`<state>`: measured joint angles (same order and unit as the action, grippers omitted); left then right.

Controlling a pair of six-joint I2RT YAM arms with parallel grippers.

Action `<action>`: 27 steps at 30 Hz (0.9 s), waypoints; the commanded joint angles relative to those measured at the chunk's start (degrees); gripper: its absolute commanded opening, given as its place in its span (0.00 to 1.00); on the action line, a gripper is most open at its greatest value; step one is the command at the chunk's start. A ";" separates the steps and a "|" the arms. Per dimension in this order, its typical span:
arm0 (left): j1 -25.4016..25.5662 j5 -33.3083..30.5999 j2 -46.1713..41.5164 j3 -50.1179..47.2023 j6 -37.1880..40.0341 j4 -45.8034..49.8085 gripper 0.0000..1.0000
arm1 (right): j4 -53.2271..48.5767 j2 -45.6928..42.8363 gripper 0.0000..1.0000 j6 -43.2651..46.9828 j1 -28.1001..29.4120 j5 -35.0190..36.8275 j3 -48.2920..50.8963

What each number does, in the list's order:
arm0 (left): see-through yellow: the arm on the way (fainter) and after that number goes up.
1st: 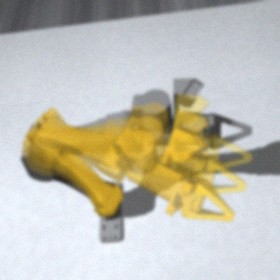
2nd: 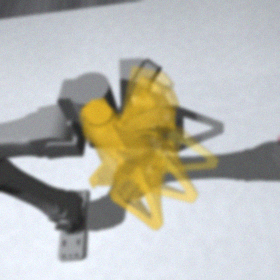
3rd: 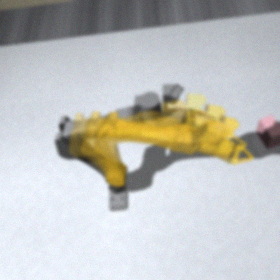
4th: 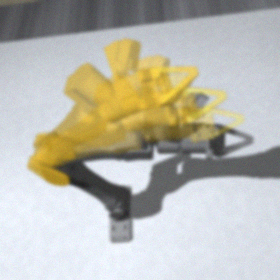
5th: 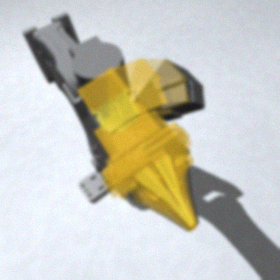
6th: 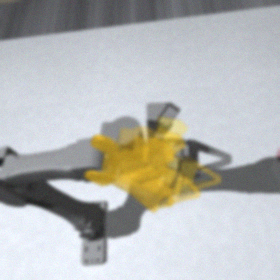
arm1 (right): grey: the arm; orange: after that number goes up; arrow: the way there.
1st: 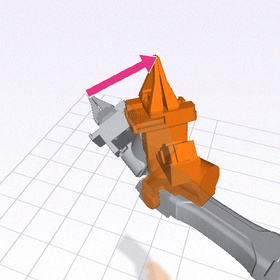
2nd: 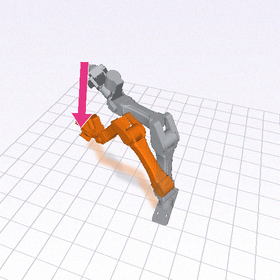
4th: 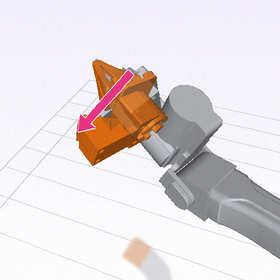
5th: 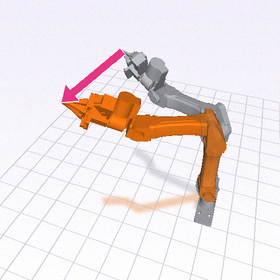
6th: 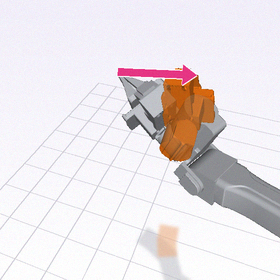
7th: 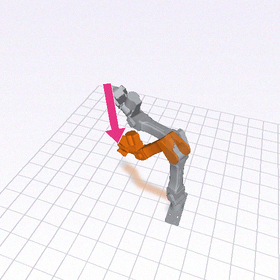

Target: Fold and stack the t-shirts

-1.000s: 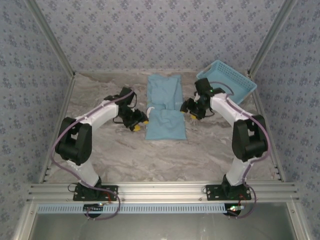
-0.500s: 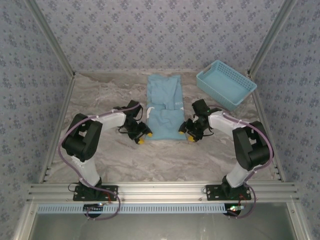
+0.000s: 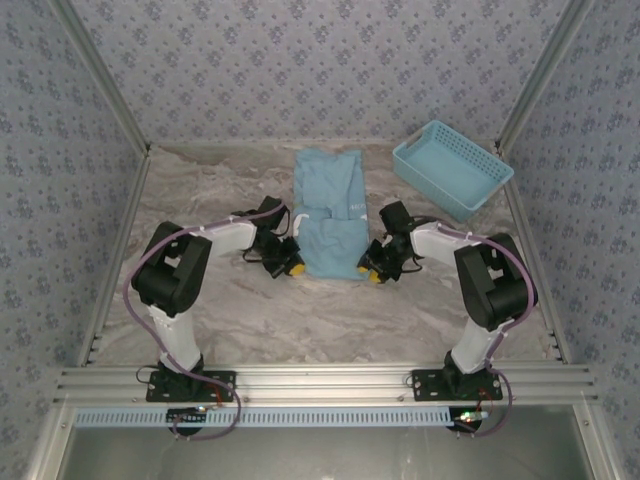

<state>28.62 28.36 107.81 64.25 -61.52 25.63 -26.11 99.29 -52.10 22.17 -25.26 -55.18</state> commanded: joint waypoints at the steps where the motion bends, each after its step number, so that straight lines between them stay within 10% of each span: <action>1: 0.21 -2.14 -0.46 1.32 1.42 0.92 0.00 | -5.80 -2.80 0.39 1.41 0.50 3.29 -1.09; 27: 0.15 -3.57 -2.79 1.21 6.12 7.39 0.00 | -12.14 0.32 0.39 7.17 4.19 10.58 -5.96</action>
<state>28.62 25.89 106.54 64.25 -56.84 30.30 -34.76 100.05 -46.06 26.61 -16.60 -60.05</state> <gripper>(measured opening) 0.038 0.385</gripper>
